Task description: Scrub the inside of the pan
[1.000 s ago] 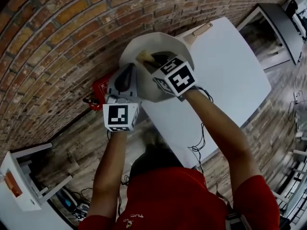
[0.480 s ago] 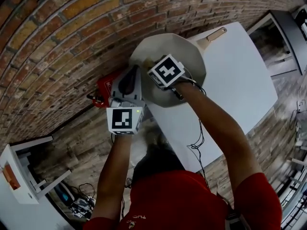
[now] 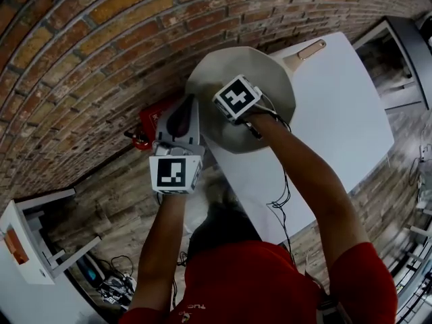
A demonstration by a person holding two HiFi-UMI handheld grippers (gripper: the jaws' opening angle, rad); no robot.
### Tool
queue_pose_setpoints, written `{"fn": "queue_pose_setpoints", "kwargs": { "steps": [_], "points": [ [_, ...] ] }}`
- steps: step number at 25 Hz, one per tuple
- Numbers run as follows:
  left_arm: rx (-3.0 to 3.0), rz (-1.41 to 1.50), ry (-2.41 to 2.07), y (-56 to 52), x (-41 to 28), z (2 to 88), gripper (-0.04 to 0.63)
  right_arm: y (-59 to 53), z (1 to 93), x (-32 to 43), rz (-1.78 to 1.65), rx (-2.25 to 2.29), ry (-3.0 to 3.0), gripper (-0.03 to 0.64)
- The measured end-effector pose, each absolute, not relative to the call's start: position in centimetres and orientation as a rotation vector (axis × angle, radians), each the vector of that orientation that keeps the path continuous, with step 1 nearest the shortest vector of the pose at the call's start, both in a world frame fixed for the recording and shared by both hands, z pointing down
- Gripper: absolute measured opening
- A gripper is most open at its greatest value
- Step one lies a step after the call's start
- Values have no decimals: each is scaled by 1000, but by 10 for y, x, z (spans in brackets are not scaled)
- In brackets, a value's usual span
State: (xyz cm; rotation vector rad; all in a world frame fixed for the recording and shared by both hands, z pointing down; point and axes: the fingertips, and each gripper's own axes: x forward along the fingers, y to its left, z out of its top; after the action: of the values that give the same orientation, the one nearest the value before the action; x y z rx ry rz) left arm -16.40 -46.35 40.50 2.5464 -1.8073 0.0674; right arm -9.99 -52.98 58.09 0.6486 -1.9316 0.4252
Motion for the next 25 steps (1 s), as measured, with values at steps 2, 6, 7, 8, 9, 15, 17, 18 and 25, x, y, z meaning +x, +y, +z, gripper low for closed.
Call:
{"fn": "queue_pose_setpoints", "kwargs": {
  "steps": [2,6,7,8,9,15,17,18,25],
  "points": [
    [2549,69,-1803,-463,-163,405,14,-537,584,-89,437,673,-1911,87],
    [2555,67,-1794,-461,-161,406,14,-553,585,-65,460,743,-1875,87],
    [2554,65,-1792,-460,-161,406,14,-557,585,-57,454,767,-1859,87],
    [2553,65,-1792,-460,-161,406,14,-561,584,-49,446,789,-1843,87],
    [2555,67,-1793,-459,-160,405,14,-564,584,-43,442,805,-1829,87],
    [2558,61,-1801,-456,-159,401,14,-551,578,-38,455,799,-1842,87],
    [2557,60,-1800,-455,-159,400,14,-533,572,-56,449,731,-1893,87],
    [2554,58,-1802,-454,-160,399,14,-524,568,-66,439,693,-1921,87],
    [2560,49,-1809,-449,-160,396,14,-476,576,-102,410,503,-1910,87]
  ]
}}
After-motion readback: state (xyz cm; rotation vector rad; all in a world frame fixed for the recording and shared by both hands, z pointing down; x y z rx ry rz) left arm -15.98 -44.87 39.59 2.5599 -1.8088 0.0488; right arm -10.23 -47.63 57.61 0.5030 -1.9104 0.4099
